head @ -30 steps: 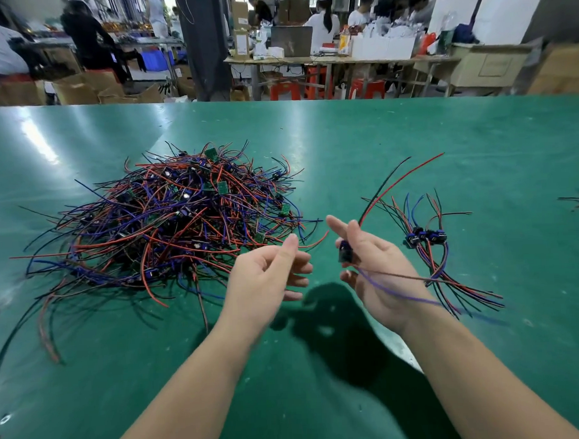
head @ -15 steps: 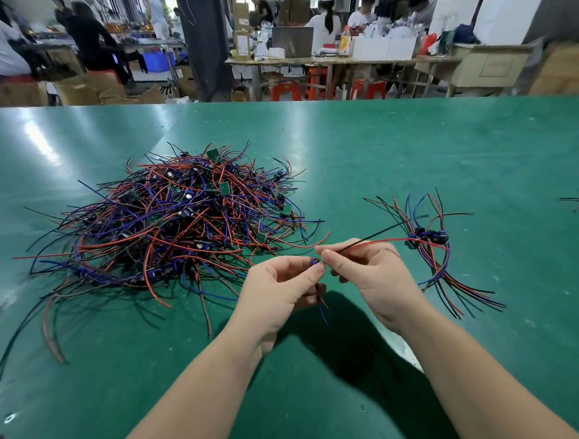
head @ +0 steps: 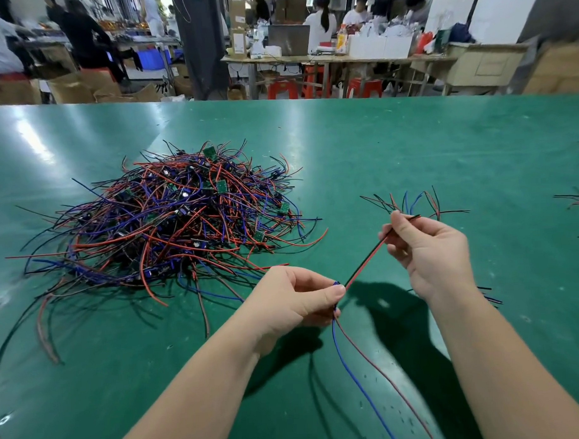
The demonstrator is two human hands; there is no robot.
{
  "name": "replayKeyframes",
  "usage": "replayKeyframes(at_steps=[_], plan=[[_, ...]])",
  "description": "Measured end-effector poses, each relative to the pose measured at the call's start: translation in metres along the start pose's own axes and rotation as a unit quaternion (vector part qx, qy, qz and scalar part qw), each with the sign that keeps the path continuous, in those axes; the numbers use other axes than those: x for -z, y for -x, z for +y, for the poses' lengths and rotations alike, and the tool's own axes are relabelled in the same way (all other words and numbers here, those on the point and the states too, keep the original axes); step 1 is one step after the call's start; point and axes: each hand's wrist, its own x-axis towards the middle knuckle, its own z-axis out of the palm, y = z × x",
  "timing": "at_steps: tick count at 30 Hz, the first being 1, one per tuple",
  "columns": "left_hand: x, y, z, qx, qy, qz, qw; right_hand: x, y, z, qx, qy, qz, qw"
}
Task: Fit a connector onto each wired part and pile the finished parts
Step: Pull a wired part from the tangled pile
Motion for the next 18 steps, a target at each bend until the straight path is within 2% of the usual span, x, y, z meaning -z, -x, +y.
replayKeyframes(at_steps=[3,5,7,9,11,14,18], plan=[[0.004,0.004,0.001,-0.002,0.014,-0.026,1.0,0.0,-0.006,-0.001,-0.048,-0.037,0.006,0.998],[0.006,0.006,0.003,-0.003,0.075,-0.034,0.997,0.002,-0.009,-0.003,-0.116,-0.043,-0.01,0.992],[0.006,0.005,0.005,-0.01,0.16,-0.027,0.987,0.001,-0.003,0.002,-0.163,0.007,-0.042,0.986],[0.004,0.003,0.008,-0.017,0.221,-0.011,0.975,-0.002,0.007,0.012,-0.151,0.094,-0.108,0.978],[0.004,0.002,0.01,-0.023,0.252,0.014,0.967,-0.008,0.018,0.018,-0.103,0.141,-0.194,0.965],[0.003,0.002,0.009,-0.03,0.228,0.062,0.971,-0.022,0.031,0.019,-0.081,0.07,-0.257,0.96],[-0.001,0.0,0.005,-0.046,0.15,0.126,0.979,-0.034,0.035,0.022,-0.111,-0.011,-0.204,0.973]])
